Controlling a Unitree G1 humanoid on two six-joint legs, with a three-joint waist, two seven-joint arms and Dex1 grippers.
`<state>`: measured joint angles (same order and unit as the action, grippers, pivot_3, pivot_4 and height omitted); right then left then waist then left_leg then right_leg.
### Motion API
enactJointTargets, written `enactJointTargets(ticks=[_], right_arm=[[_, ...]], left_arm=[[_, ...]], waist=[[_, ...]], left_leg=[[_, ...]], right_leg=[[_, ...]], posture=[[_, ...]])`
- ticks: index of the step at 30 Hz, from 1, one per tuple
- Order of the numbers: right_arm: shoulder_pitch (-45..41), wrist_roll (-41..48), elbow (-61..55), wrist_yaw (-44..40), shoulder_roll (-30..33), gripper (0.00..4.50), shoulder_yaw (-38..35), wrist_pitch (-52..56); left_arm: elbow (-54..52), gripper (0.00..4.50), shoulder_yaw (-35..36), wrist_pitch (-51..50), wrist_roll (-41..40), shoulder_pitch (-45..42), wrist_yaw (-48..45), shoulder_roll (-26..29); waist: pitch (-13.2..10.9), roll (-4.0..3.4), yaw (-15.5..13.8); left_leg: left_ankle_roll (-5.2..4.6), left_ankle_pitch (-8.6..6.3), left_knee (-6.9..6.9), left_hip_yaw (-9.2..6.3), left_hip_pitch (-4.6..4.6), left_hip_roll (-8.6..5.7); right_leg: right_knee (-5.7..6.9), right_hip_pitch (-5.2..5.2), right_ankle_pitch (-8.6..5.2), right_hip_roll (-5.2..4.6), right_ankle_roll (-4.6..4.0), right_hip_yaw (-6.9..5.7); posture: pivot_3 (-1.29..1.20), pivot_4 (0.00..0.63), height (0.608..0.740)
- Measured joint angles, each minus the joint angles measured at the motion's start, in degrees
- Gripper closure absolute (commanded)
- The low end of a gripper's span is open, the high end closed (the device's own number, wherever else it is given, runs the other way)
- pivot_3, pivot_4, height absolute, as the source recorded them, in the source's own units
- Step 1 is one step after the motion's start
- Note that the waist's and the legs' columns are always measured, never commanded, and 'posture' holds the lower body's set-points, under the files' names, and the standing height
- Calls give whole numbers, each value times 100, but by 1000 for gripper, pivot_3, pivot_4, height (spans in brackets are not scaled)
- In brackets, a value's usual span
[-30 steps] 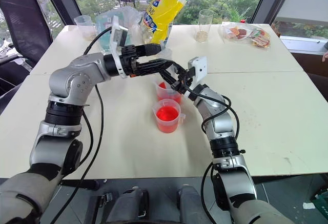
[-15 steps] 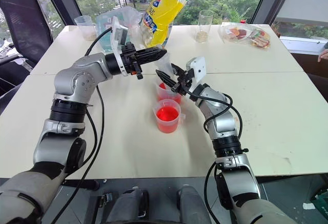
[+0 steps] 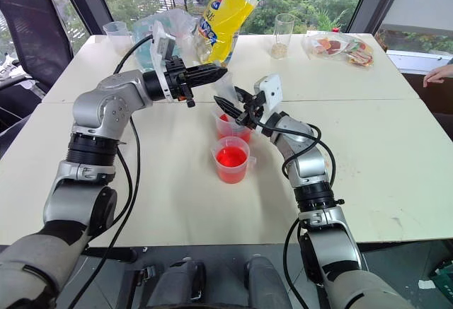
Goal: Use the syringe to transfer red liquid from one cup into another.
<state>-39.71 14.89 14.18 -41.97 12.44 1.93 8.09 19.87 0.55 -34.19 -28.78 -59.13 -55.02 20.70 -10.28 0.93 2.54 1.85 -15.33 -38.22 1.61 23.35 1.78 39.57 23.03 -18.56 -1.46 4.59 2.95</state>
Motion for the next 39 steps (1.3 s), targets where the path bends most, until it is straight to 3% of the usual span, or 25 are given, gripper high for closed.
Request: enactJointTargets(ticks=[35,39], right_arm=[[-123,-9,64,-28,41,3114,1,164],[-135,-8,70,-68,52,3114,1,168]], left_arm=[[259,4457,0,231,54,-311,-25,146],[244,3049,0,213,69,-305,-24,232]], waist=[[0,0,-2],[0,-1,3]], left_leg=[[0,0,1,0,2,0],[0,0,3,0,2,0]], right_leg=[[-2,2,0,-1,0,0],[-2,3,0,0,0,0]], posture=[[0,150,740],[0,150,740]])
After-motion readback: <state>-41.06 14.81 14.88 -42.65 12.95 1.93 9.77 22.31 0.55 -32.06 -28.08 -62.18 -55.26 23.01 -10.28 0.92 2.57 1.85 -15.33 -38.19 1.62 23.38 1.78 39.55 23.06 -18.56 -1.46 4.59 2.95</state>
